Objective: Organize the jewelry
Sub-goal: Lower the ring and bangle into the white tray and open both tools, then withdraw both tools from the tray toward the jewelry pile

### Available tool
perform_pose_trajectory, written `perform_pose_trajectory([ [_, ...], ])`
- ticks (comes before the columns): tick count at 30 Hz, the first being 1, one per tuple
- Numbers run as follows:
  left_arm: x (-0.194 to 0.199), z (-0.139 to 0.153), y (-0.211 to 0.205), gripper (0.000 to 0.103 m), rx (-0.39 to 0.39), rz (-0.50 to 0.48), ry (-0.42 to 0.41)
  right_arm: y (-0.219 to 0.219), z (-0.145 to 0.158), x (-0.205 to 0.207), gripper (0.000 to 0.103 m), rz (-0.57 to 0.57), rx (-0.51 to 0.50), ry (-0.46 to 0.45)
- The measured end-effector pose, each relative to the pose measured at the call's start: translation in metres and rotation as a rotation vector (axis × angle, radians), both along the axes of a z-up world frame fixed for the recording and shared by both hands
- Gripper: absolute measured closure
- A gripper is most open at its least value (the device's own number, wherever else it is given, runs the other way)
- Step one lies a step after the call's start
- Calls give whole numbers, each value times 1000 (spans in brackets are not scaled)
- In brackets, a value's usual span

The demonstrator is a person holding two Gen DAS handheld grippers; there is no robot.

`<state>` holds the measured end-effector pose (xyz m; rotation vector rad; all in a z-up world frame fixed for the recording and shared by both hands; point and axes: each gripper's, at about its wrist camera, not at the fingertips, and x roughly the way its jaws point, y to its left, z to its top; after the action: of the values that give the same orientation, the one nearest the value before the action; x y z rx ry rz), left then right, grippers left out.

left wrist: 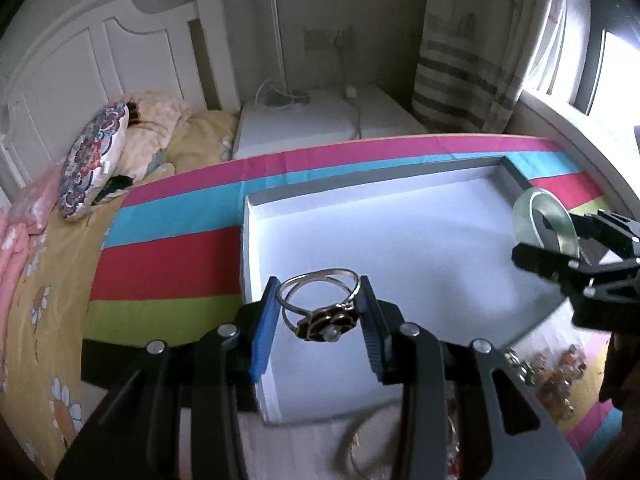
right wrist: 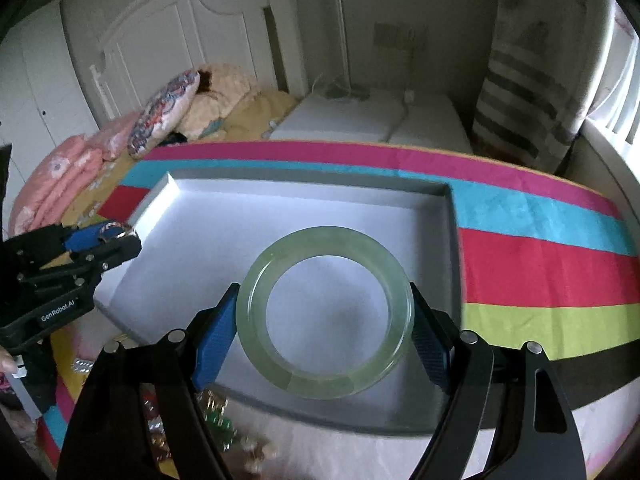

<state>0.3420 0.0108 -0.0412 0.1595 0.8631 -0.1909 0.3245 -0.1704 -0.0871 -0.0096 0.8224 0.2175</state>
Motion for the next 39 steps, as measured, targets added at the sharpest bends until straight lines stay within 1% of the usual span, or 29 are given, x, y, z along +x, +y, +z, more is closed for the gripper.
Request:
perform_pose_trajectory([
  [5,12,-12,-5,64,24,-7,21,6,-15,8,26,-22,-29,44],
  [6,13,-14,-6,60,24,-6,21,6,-16,7,23,-28,-35,39],
  [7,14,-16,-5,38,28,0,23,5,-15,7,10,-34,-42,36],
  [8,14,-17,-4,27,26,5,19,4,-14,6,4,-42,-47,33],
  [9,13,-18,-3,25,13,-2,20,3,-12,3,4,-42,-44,26],
  [11,10,-20,-7,26,30,-13,16,1,-12,0,4,-51,-56,29],
  [13,6,-24,-13,26,73,-28,14,1,-14,-4,4,-47,-77,23],
  [14,6,-30,-16,29,91,-35,39,4,-16,-6,4,-43,-104,22],
  [15,2,-34,-20,29,133,-44,19,8,-18,-8,4,-38,-139,21],
  [16,-1,-35,-21,32,140,-52,18,11,-20,-9,4,-35,-165,23],
  [17,-4,-36,-20,33,131,-45,20,15,-23,-12,4,-33,-202,18],
  [24,-30,-38,-17,34,138,-34,27,19,-25,-37,4,-43,-204,32],
  [28,-60,-39,-15,34,133,-40,17,20,-26,-64,4,-49,-206,33],
  [36,-134,-40,-12,33,113,-30,-20,24,-33,-136,4,-59,-189,-7],
  [39,-158,-40,-12,33,108,-30,-29,26,-34,-155,4,-55,-191,-9],
])
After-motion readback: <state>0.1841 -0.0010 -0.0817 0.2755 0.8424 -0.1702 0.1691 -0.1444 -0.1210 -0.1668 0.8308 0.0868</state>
